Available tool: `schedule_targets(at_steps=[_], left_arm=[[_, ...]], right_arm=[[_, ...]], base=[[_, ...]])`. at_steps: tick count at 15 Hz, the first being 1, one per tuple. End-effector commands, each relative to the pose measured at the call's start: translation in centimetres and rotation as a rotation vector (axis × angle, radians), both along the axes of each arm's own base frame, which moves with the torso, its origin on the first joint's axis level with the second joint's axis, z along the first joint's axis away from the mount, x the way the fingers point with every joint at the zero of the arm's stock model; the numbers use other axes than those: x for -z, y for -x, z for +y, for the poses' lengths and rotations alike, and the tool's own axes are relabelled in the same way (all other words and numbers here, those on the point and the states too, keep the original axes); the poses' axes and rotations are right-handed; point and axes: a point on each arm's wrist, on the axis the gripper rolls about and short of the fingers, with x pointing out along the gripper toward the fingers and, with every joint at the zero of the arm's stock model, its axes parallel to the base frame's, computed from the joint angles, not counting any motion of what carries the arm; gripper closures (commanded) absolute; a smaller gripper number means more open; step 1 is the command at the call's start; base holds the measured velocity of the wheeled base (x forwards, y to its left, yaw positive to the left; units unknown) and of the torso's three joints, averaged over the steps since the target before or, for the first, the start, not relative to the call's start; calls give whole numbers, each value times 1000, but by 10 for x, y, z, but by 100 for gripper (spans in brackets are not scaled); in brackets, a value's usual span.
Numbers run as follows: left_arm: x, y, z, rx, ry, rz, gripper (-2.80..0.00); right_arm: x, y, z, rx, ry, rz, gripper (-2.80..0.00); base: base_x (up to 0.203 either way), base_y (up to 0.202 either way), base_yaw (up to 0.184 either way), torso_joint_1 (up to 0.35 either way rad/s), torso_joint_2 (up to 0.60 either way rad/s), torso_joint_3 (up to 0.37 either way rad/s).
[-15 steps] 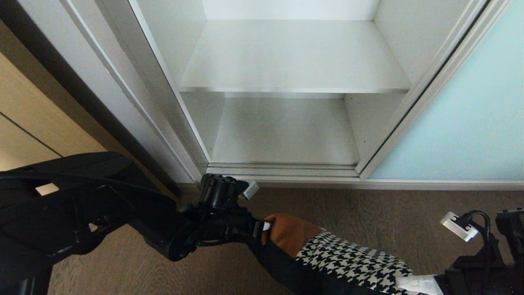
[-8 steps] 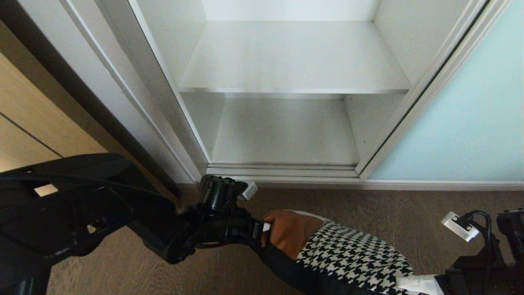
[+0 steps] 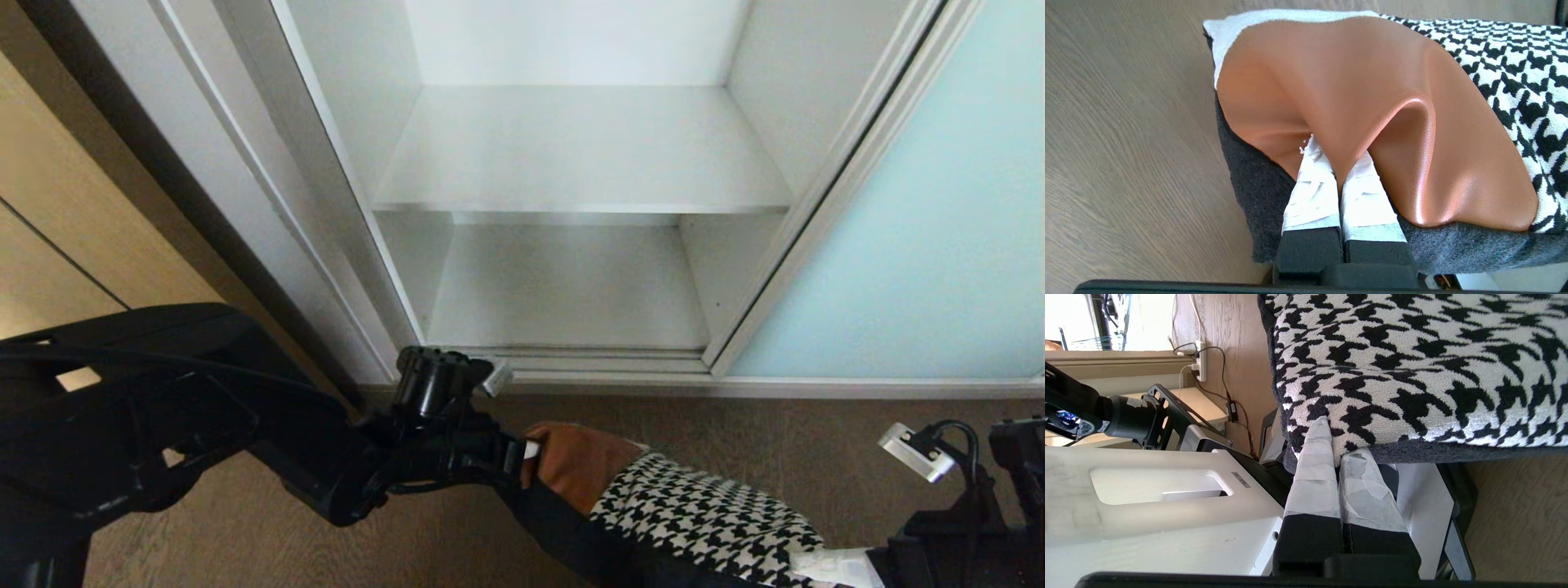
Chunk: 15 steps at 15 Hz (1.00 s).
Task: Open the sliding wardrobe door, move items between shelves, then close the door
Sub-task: Place the pillow on the higher shelf
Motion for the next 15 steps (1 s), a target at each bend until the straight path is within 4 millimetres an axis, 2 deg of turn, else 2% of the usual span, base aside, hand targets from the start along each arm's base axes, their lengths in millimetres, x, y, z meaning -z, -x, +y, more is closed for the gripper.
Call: schedule_targets(at_steps=[1, 15], left_arm=[[-4, 0, 0, 2, 8, -13, 0], [-1, 1, 1, -26, -13, -13, 0]], right_arm=[[-2, 1, 0, -3, -5, -11, 0], [-1, 4, 0, -5, -3, -12, 0]], base=[[0, 0, 0, 2, 7, 198], [0, 0, 0, 2, 2, 203]])
